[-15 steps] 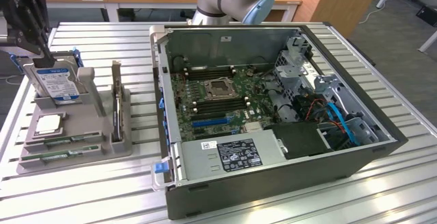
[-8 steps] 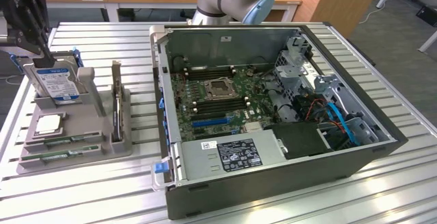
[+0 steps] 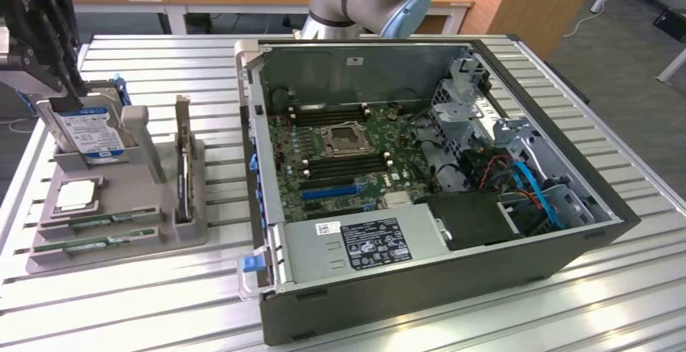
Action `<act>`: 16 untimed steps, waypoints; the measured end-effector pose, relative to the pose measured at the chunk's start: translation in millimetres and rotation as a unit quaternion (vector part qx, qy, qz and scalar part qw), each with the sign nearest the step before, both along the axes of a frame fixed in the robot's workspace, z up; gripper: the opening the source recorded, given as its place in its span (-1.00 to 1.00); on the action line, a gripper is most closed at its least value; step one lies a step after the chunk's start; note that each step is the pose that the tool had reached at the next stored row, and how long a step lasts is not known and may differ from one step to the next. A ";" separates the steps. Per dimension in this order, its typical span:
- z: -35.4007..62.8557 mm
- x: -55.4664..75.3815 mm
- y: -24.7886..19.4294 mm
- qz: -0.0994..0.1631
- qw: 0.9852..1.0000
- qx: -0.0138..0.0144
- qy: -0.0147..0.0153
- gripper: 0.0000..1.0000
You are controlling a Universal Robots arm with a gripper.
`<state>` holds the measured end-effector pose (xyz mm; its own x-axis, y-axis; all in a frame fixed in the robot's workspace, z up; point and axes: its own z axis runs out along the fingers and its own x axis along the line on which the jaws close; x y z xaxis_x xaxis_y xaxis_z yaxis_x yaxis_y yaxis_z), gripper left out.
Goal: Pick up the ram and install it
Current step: 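Pick up the ram and move it above insertion slot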
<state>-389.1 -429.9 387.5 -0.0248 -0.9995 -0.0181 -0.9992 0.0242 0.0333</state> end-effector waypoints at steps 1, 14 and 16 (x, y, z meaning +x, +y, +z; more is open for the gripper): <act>0.0 0.0 0.0 0.000 1.000 0.000 0.000 -0.40; -18.4 0.0 0.0 0.000 1.000 0.001 0.000 -0.40; -21.3 0.0 0.0 0.000 1.000 0.001 0.000 -0.40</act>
